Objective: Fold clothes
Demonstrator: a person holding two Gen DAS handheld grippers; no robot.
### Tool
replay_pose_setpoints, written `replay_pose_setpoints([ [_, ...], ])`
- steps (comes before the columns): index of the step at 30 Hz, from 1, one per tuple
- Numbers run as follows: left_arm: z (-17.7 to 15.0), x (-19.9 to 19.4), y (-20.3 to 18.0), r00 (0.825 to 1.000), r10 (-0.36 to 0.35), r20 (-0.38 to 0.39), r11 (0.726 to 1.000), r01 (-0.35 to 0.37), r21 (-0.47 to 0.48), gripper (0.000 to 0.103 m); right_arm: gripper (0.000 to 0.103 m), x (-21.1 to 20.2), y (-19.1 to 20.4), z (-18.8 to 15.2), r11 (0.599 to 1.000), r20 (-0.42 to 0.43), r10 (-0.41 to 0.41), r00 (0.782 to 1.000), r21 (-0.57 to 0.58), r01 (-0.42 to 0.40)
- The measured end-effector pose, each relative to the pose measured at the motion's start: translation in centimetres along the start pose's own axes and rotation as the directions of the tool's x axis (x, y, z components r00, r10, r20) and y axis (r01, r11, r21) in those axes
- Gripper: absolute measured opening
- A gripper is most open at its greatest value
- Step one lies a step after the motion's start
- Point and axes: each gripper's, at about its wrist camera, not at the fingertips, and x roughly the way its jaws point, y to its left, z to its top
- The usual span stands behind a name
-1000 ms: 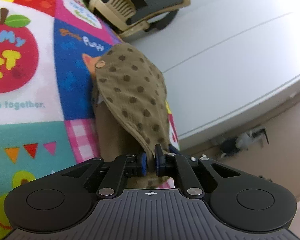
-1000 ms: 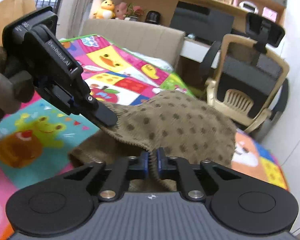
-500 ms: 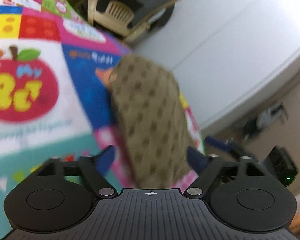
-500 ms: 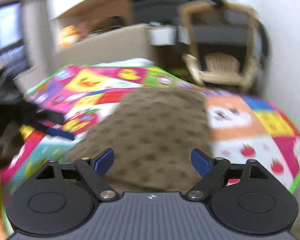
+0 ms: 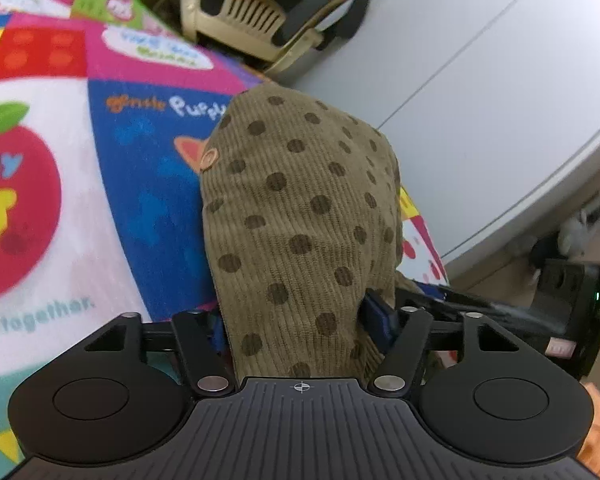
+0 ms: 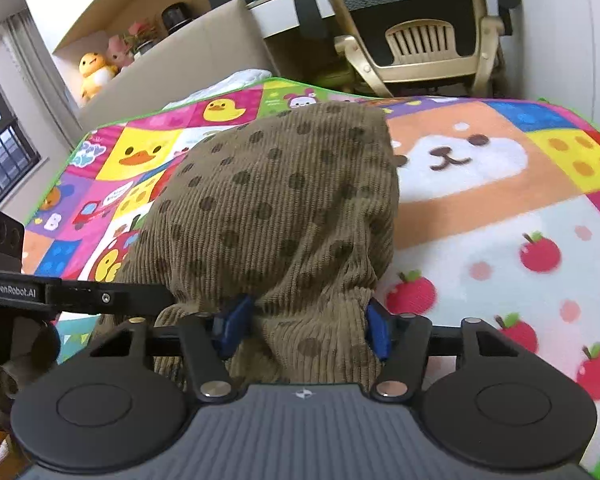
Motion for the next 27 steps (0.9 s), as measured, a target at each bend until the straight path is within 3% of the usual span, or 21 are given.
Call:
replay_pose_setpoints([
  [5,1.2,-1.9,2.1,0.999,0.02,0.041,1.0,-0.019,-0.01,0.06,0.056,4.4,5.1,2.8,0.993,-0.013,0.022,1.0,-0.113,-0.024],
  [8,2.4,-4.2,4.6,0.993,0.08,0.086,0.997,-0.078,-0.026,0.06,0.056,8.2,9.0,4.6,0.983,-0.021,0.063,0.998,-0.173,-0.066],
  [12,3.9,-7.7,8.9,0.973,0.171,0.157,0.984,-0.163,-0.065,0.06,0.057,12.9,13.6,6.5,0.963,-0.01,0.076,0.997,-0.257,-0.076],
  [15,4.9,-9.1,11.8,0.96,0.21,0.187,0.976,-0.197,-0.088,0.061,0.073,14.6,14.7,7.1,0.954,-0.003,0.064,0.998,-0.294,-0.062],
  [16,5.2,-9.5,12.7,0.957,0.218,0.193,0.975,-0.203,-0.094,0.061,0.074,14.7,14.5,7.2,0.956,-0.012,0.064,0.998,-0.287,-0.065],
  [19,5.8,-10.7,13.6,0.963,0.197,0.186,0.98,-0.185,-0.078,0.063,0.074,13.4,13.5,7.0,0.956,-0.041,0.046,0.998,-0.289,-0.056],
  [21,5.9,-12.3,12.8,0.96,0.182,0.214,0.983,-0.184,-0.012,0.065,0.074,12.5,13.0,7.0,0.953,-0.049,0.027,0.998,-0.301,-0.041],
  [24,7.3,-14.7,11.6,0.94,0.137,0.312,0.987,-0.157,0.039,0.068,0.074,11.1,12.6,7.5,0.948,-0.044,0.006,0.999,-0.319,-0.019],
  [27,9.0,-15.0,10.9,0.922,0.073,0.379,0.991,-0.11,0.077,0.069,0.08,10.1,13.1,9.7,0.947,0.026,0.007,1.0,-0.32,0.001],
])
